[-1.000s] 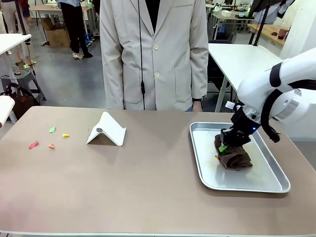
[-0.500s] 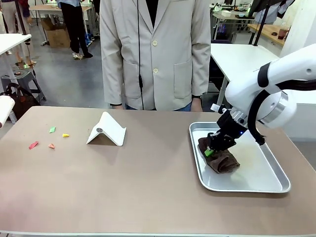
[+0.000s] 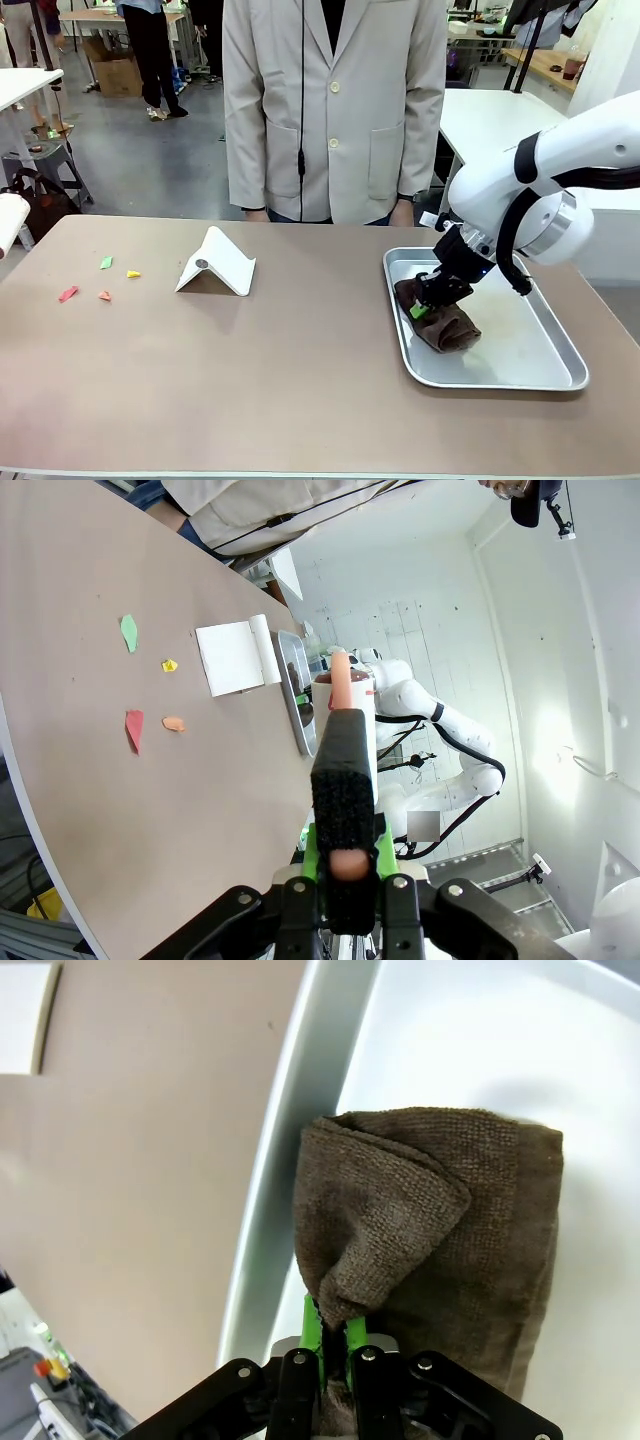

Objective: Clean the surface of the table.
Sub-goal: If a person points to the right, clean the right side of the table with your right hand, and if they point to the left, clean the left side with your left hand.

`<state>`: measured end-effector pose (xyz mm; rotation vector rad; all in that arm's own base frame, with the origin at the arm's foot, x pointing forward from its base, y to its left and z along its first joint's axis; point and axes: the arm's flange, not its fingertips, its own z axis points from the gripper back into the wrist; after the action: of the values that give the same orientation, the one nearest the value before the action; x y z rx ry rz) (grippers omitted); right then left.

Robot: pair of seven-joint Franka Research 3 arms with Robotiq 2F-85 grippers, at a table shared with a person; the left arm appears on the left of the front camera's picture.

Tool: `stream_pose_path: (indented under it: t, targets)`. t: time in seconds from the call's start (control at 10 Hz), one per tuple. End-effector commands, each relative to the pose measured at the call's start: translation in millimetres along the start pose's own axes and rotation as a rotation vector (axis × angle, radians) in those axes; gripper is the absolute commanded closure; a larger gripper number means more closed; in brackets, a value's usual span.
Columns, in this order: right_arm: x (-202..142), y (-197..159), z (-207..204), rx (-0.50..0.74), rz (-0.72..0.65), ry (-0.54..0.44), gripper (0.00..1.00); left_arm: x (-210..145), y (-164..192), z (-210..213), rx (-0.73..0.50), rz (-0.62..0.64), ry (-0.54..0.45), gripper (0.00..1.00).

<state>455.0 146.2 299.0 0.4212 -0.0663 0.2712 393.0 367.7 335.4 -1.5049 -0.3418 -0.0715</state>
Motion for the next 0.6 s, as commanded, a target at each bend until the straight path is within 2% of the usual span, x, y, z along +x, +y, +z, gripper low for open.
stream_pose_path:
  t: [0.0, 0.5]
  targets:
    - [-5, -16, 0, -0.094, -0.035, -0.023, 0.90, -1, -4, 1, -0.022, -0.022, -0.007, 1.00]
    - [-18, -57, 34, -0.151, -0.100, 0.002, 0.90, -1, -4, 1, -0.022, -0.022, -0.007, 1.00]
